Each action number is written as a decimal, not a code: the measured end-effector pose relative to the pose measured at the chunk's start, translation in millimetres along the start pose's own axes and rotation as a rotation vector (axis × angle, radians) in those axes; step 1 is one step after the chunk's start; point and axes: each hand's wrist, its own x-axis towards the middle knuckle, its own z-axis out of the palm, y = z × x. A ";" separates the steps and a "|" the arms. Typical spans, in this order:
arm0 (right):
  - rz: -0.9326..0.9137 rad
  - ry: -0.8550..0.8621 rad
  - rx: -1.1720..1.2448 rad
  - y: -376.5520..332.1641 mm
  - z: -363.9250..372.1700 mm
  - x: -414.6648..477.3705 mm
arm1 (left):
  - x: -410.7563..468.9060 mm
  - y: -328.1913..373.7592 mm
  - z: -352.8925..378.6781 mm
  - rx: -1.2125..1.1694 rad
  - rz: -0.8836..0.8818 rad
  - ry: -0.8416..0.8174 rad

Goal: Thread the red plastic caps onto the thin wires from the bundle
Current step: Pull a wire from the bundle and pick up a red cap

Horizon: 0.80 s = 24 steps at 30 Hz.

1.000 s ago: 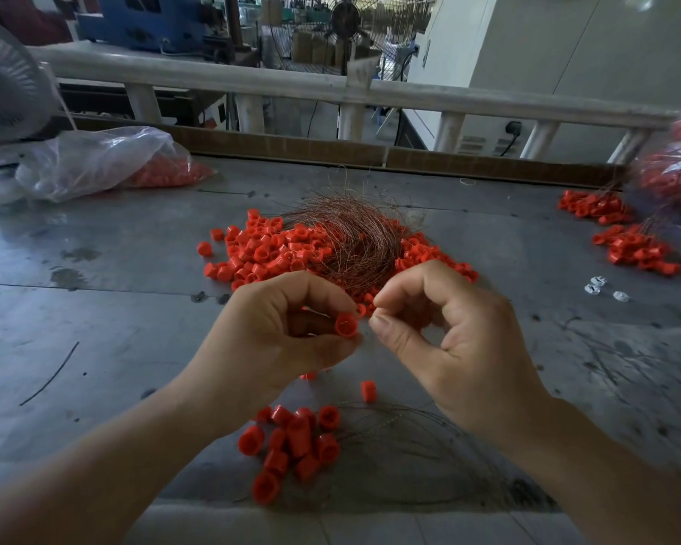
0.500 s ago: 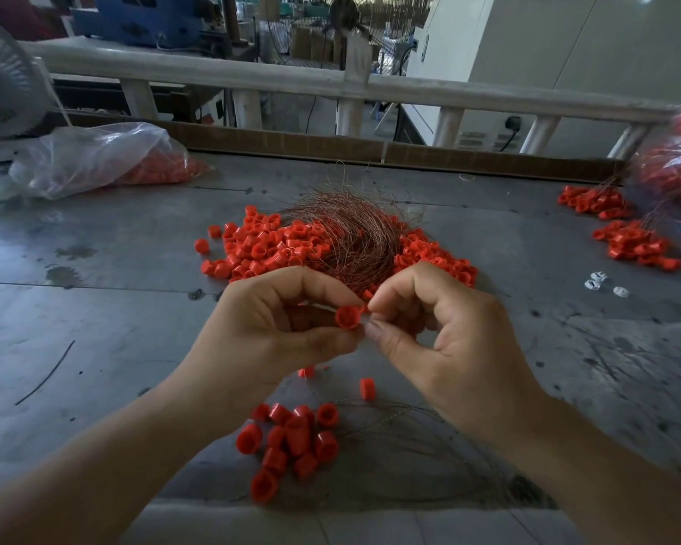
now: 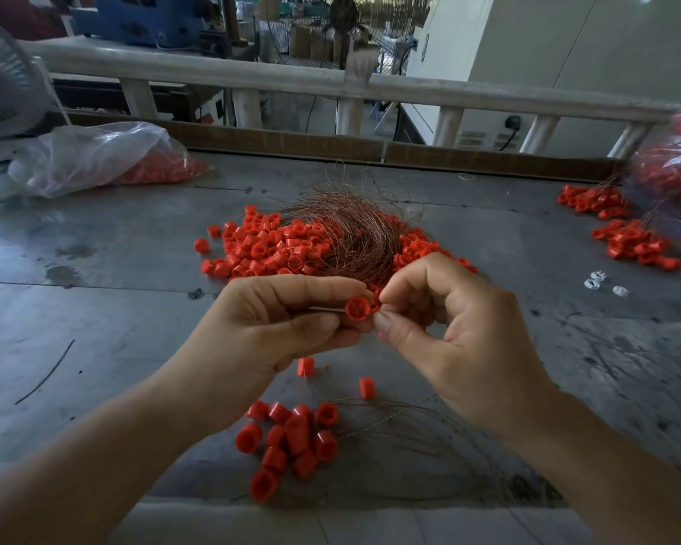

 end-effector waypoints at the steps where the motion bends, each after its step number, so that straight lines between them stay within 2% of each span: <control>1: -0.001 -0.002 -0.004 -0.1 0.0 -0.2 | 0.2 0.1 0.1 0.006 0.001 -0.001; 10: 0.035 -0.018 0.019 -1.9 -0.7 -0.3 | 0.3 1.6 -0.4 -0.026 -0.007 0.032; 24: 0.317 -0.120 0.417 -4.3 -5.8 4.6 | -0.5 1.9 -4.7 -0.173 -0.031 -0.099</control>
